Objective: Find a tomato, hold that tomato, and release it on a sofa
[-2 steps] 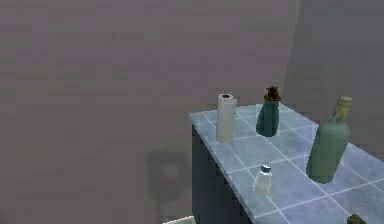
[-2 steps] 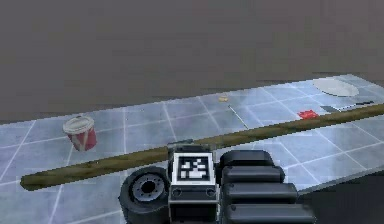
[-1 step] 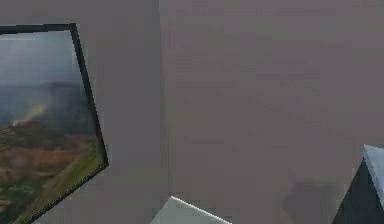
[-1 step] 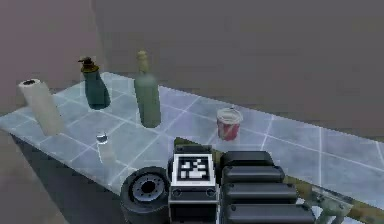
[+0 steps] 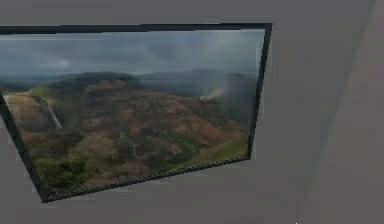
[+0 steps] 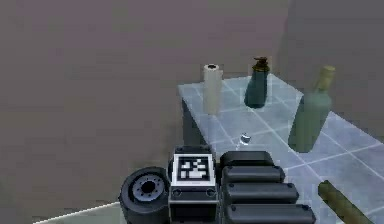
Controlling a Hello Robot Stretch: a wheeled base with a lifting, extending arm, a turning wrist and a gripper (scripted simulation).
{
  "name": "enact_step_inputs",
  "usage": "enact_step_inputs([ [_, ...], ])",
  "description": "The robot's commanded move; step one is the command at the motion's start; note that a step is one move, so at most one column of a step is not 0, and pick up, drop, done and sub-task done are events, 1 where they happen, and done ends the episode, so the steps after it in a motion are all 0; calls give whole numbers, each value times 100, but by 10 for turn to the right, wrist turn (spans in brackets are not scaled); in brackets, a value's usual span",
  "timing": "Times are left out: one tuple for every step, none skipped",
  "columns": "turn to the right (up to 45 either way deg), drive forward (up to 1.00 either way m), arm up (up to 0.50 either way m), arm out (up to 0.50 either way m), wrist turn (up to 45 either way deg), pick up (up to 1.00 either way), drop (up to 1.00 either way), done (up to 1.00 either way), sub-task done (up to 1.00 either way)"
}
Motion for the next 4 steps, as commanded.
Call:
enact_step_inputs([
  [-180, 0, 0, 0, 0, 0, 0, 0, 0],
  [0, 5, 0, 0, 0, 0, 0, 0, 0],
  [-450, 0, 0, 0, 0, 0, 0, 0, 0],
  [-390, 0, 0, 0, 0, 0, 0, 0, 0],
])
